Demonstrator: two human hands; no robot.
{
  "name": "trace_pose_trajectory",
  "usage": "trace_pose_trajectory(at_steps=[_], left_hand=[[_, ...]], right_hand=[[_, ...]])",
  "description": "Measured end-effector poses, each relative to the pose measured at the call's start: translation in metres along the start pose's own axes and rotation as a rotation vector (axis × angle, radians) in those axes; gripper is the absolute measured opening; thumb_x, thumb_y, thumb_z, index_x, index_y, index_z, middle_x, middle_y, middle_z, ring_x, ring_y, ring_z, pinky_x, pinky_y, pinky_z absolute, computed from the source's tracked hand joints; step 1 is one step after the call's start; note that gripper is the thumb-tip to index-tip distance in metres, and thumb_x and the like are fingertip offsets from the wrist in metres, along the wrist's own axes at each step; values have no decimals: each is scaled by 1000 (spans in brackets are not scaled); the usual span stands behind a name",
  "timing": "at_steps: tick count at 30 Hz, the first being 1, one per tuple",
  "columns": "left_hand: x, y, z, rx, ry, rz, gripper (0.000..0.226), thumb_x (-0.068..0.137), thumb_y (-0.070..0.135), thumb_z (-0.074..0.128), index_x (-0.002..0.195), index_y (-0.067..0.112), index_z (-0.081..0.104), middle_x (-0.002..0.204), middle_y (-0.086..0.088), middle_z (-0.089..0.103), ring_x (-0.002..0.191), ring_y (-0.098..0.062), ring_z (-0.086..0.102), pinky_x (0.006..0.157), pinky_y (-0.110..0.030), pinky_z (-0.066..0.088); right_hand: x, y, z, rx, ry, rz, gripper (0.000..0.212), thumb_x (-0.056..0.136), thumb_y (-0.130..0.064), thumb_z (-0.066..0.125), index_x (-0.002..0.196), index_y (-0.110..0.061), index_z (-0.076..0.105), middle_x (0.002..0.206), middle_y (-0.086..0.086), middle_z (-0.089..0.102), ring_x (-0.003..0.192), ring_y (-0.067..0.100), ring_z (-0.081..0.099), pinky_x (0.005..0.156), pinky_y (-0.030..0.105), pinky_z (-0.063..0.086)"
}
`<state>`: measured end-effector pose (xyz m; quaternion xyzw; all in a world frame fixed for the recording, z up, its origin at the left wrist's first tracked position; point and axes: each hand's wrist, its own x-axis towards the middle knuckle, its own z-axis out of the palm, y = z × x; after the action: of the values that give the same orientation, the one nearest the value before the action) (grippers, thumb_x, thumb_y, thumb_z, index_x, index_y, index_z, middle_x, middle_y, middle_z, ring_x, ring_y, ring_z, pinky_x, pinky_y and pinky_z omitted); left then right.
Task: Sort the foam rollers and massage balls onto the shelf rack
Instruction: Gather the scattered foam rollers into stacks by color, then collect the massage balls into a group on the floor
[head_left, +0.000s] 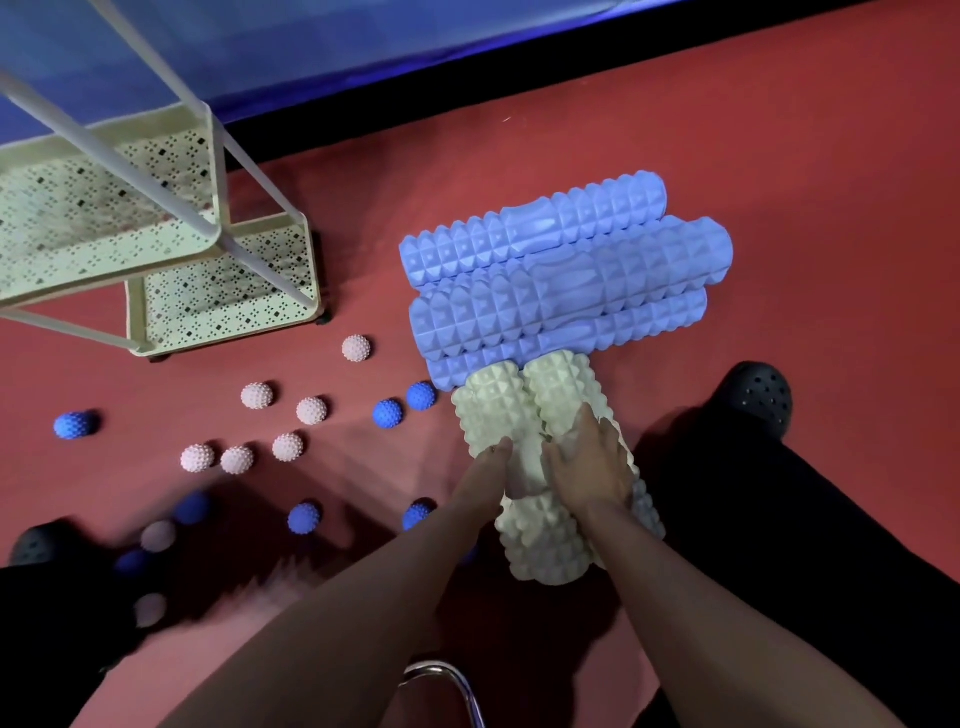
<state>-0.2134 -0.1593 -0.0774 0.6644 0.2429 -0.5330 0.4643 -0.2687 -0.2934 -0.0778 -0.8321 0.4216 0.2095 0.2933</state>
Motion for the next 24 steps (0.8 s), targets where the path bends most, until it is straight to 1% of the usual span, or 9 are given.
trace_pose_trajectory(at_steps=[1, 3, 6, 8, 10, 12, 15, 18, 24], left_hand=[[-3, 2, -1, 9, -8, -1, 45, 103, 55, 37, 137, 27, 47, 130, 8, 52, 120, -20, 50, 99, -43, 45], [-13, 5, -2, 23, -32, 23, 36, 101, 55, 41, 125, 30, 52, 122, 5, 57, 112, -20, 53, 105, -48, 44], [-12, -1, -8, 49, -17, 128, 65, 80, 71, 54, 120, 20, 65, 119, -8, 70, 110, -28, 65, 107, -56, 45], [-17, -5, -17, 95, 14, 167, 75, 79, 72, 56, 129, 18, 62, 128, -4, 67, 118, -28, 64, 106, -49, 48], [-46, 2, -28, 205, 64, 209, 83, 78, 76, 50, 141, 23, 53, 139, 6, 58, 123, -21, 59, 107, -39, 46], [-77, 8, -44, 353, 109, 291, 76, 84, 72, 46, 144, 26, 50, 144, 4, 55, 126, -20, 56, 109, -36, 42], [-114, 4, -76, 591, 164, 405, 53, 103, 49, 42, 151, 26, 39, 153, 3, 44, 138, -23, 46, 113, -29, 31], [-145, -8, -117, 792, 256, 505, 55, 105, 45, 41, 153, 20, 36, 160, -5, 32, 144, -24, 37, 115, -30, 26], [-208, -36, -191, 866, 373, 592, 57, 104, 44, 42, 152, 15, 37, 158, -5, 34, 140, -26, 42, 116, -33, 29]], right_hand=[[-2, 0, -1, -5, 8, -7, 75, 91, -52, 54, 155, -28, 23, 159, 5, 29, 145, 27, 31, 114, 46, 30], [-11, -2, -3, -7, 11, -17, 72, 94, -52, 51, 156, -25, 24, 162, 6, 26, 148, 25, 26, 117, 44, 25], [-29, -14, -10, -15, 21, -80, 69, 98, -45, 49, 157, -20, 25, 164, 6, 22, 150, 24, 23, 120, 41, 24], [-44, -27, -17, -5, 32, -156, 64, 98, -39, 48, 156, -20, 28, 164, 6, 24, 149, 24, 25, 119, 40, 26], [-59, -39, -24, -34, 23, -250, 63, 99, -38, 48, 156, -20, 29, 164, 5, 25, 148, 23, 27, 120, 38, 26], [-74, -50, -31, -103, 13, -326, 61, 101, -41, 46, 157, -22, 28, 163, 3, 26, 147, 23, 29, 120, 37, 26], [-98, -69, -41, -185, -6, -403, 60, 103, -42, 43, 157, -23, 28, 162, 1, 29, 145, 23, 33, 119, 38, 28], [-131, -94, -47, -227, 14, -480, 56, 103, -40, 44, 154, -22, 33, 158, 0, 37, 141, 25, 39, 116, 37, 31], [-203, -147, -41, -253, 51, -631, 52, 101, -39, 47, 149, -23, 40, 151, -3, 46, 134, 24, 46, 111, 36, 36]])
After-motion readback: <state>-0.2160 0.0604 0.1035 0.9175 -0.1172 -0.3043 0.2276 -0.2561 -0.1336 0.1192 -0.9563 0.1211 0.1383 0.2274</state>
